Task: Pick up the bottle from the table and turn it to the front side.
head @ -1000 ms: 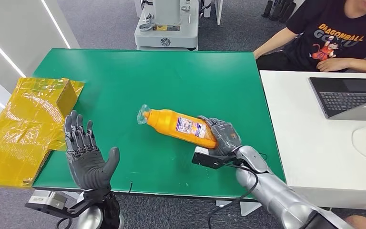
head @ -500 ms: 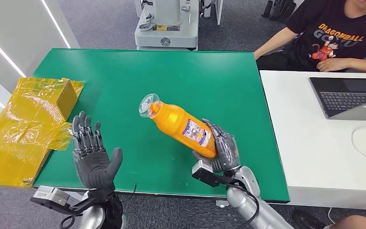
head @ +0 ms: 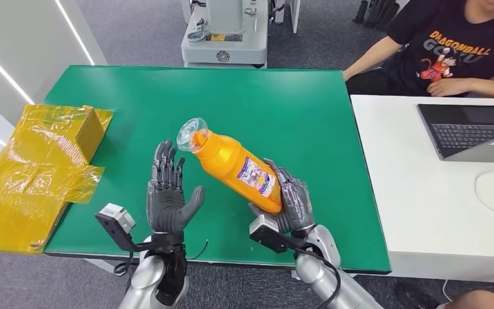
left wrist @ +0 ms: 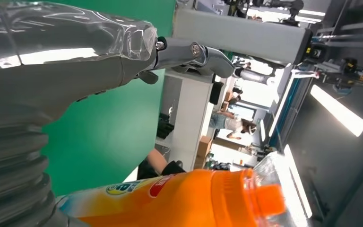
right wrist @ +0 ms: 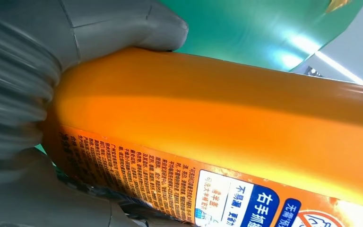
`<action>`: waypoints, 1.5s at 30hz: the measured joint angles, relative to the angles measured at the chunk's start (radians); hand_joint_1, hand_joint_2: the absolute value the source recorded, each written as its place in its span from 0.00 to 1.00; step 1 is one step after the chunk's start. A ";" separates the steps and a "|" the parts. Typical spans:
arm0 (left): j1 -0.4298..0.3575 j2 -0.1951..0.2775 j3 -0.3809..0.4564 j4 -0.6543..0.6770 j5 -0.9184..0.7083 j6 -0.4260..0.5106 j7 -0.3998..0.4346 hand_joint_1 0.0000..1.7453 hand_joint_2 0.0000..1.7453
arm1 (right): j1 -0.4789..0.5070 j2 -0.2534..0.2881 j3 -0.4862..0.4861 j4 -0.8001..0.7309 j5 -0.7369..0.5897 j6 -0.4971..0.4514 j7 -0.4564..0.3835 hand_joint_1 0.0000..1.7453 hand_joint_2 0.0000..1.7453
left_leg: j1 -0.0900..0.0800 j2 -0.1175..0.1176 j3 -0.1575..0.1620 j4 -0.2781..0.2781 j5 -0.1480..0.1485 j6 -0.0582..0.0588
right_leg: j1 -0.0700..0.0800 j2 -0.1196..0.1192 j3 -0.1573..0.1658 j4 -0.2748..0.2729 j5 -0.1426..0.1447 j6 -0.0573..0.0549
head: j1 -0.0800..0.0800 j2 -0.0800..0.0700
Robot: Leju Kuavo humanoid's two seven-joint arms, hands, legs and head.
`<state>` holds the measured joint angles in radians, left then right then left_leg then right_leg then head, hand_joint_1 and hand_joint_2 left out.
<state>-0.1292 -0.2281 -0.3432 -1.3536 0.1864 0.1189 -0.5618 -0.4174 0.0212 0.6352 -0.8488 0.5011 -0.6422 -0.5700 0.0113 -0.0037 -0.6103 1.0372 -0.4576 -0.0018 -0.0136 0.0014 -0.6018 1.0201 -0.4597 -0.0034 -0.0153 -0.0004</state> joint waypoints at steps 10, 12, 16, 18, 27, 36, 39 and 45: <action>-0.035 0.000 -0.021 0.056 0.002 -0.020 0.015 0.00 1.00 | 0.000 0.022 0.024 -0.001 -0.003 0.047 0.013 1.00 1.00 | 0.000 0.000 0.000 0.000 0.000 0.000 | 0.000 0.000 0.000 0.000 0.000 0.000 | 0.000 0.000; -0.035 0.000 -0.024 0.062 0.002 -0.023 0.015 0.00 1.00 | 0.001 0.023 0.037 -0.001 -0.001 0.085 0.021 1.00 1.00 | 0.000 0.000 0.000 0.000 0.000 0.000 | 0.000 0.000 0.000 0.000 0.000 0.000 | 0.000 0.000; -0.035 0.001 -0.027 0.071 0.006 -0.026 0.015 0.00 1.00 | -0.001 0.027 0.074 0.001 0.002 0.202 0.054 1.00 1.00 | 0.000 0.000 0.000 0.000 0.000 0.000 | 0.000 0.000 0.000 0.000 0.000 0.000 | 0.000 0.000; -0.034 0.001 -0.027 0.073 0.011 -0.024 0.013 0.00 1.00 | -0.005 0.030 0.086 0.003 -0.002 0.250 0.066 1.00 1.00 | 0.000 0.000 -0.001 0.000 0.000 0.000 | 0.000 0.000 0.000 0.000 0.000 0.000 | 0.000 0.000; -0.008 0.018 -0.025 0.075 0.017 -0.014 0.004 0.00 1.00 | -0.087 0.036 0.133 0.078 -0.086 0.544 0.030 1.00 1.00 | 0.000 0.000 -0.001 0.000 0.000 0.000 | 0.000 0.000 -0.001 0.000 0.000 0.000 | 0.000 0.000; 0.000 0.025 -0.024 0.076 0.008 -0.017 0.004 0.74 1.00 | -0.139 0.037 0.171 0.139 -0.093 0.597 -0.007 1.00 1.00 | 0.000 0.000 -0.001 0.000 0.000 0.000 | 0.000 0.000 -0.001 0.000 0.000 0.000 | 0.000 0.000; 0.000 0.028 -0.024 0.078 0.005 -0.021 0.000 1.00 1.00 | -0.144 0.038 0.174 0.148 -0.093 0.585 -0.010 1.00 1.00 | 0.000 0.000 -0.001 0.000 0.000 0.000 | 0.000 0.000 -0.001 0.000 0.000 0.000 | 0.000 0.000; 0.000 0.033 -0.024 0.086 0.011 -0.031 -0.015 1.00 1.00 | -0.148 0.038 0.175 0.157 -0.089 0.573 -0.016 1.00 1.00 | 0.000 0.000 -0.001 0.000 0.000 0.000 | 0.000 0.000 -0.001 0.000 0.000 0.000 | 0.000 0.000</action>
<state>-0.1296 -0.1948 -0.3670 -1.2677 0.1977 0.0883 -0.5769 -0.5654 0.0595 0.8105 -0.6917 0.4117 -0.0694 -0.5857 0.0113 -0.0036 -0.6111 1.0372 -0.4576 -0.0018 -0.0135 0.0013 -0.6025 1.0201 -0.4597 -0.0034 -0.0154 -0.0004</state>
